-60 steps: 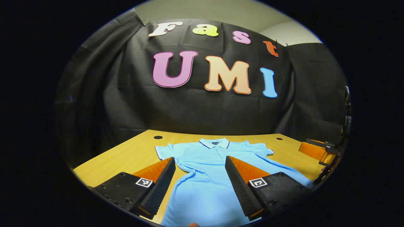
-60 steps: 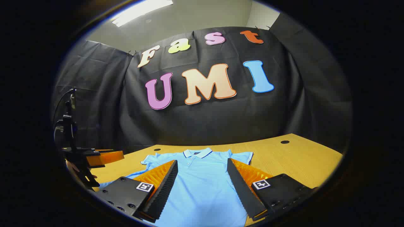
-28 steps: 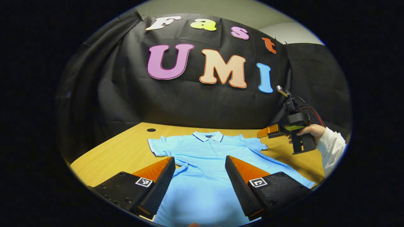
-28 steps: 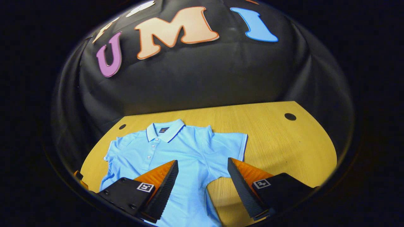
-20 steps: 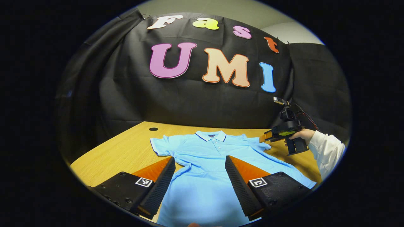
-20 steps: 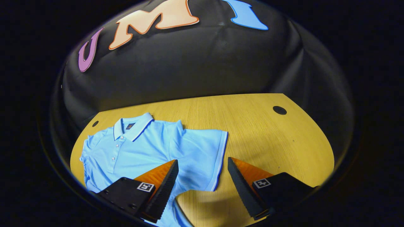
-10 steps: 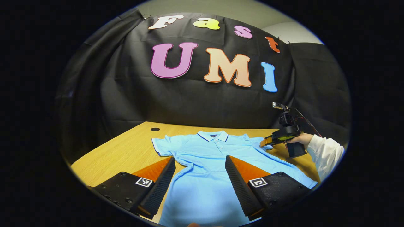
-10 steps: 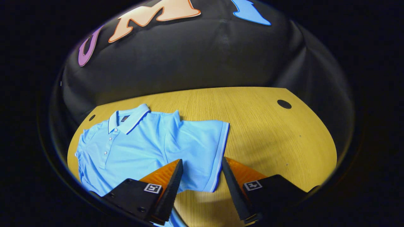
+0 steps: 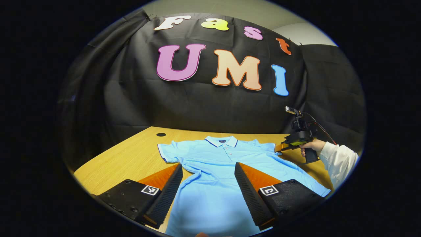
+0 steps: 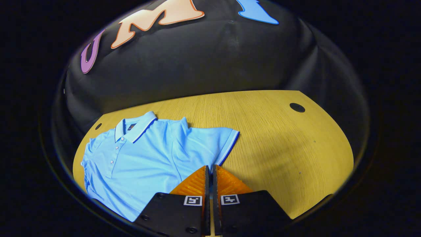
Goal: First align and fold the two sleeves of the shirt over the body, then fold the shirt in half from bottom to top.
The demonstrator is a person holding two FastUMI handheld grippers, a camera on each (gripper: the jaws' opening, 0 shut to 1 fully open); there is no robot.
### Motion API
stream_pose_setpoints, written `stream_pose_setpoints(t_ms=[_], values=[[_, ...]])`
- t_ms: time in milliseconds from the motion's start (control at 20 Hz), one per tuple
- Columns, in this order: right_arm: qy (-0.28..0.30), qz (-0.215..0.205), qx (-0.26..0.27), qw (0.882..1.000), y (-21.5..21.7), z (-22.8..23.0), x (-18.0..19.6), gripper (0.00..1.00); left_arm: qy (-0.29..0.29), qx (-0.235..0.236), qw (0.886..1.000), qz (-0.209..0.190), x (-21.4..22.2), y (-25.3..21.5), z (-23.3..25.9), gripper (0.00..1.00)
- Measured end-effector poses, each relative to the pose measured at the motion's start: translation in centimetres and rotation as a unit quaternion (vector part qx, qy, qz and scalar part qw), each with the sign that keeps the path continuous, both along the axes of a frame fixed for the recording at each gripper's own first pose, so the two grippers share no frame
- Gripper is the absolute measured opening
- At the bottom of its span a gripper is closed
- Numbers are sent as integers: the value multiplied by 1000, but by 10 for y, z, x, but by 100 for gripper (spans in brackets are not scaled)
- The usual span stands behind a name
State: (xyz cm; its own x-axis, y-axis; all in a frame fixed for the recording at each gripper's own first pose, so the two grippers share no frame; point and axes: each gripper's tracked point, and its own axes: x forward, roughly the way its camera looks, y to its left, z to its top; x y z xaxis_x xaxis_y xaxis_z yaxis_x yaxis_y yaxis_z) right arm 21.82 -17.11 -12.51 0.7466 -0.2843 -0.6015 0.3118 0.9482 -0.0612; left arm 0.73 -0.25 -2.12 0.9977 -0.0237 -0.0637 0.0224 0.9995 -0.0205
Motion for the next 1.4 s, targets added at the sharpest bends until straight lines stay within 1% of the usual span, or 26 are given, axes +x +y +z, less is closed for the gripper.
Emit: stream_pose_setpoints(t_ms=[100,200,250,300,350,450,550,650,700,800,850,950,1000,1150,1200,1250,1300,1350,1400], values=[[0,-12,-1,1000,1,5,-1,6,1,0,1000,2,0,1,0,94],[-19,-19,3,1000,6,20,3,6,0,0,1000,2,0,0,0,94],[-31,-15,6,999,12,26,6,6,0,0,1000,2,-1,1,1,94],[-39,-8,10,999,19,34,8,3,-1,0,1000,3,0,1,1,94],[-50,-1,12,999,26,44,8,3,-2,0,1000,3,0,1,2,94],[-77,22,32,996,49,58,14,3,-3,1,1000,3,-1,0,3,94],[-106,55,58,991,82,70,24,3,-5,2,1000,3,-1,0,3,94],[-122,105,72,984,121,73,29,3,-6,3,1000,2,-1,0,4,94],[-123,133,69,981,141,71,31,3,-6,3,1000,3,-1,1,4,94],[-109,184,49,976,176,54,31,3,-7,4,1000,5,-1,3,5,94],[-95,197,39,975,187,42,32,3,-7,4,1000,7,-1,4,5,94],[-61,212,45,974,209,16,29,3,-6,4,1000,10,-1,7,4,94],[-52,212,50,975,214,7,31,3,-6,4,1000,11,0,7,5,94],[-40,219,60,973,224,-7,27,5,-6,4,1000,13,1,10,4,94],[-39,221,61,973,224,-4,25,14,-4,3,1000,13,1,11,4,94],[-41,225,60,972,226,-2,25,17,-2,2,1000,13,2,11,2,94],[-44,233,60,970,230,1,24,25,1,1,1000,12,4,12,0,94],[-47,239,55,968,232,7,20,50,5,1,1000,11,5,13,-2,92],[-58,248,54,966,234,18,14,75,8,2,1000,16,6,17,-5,94]])
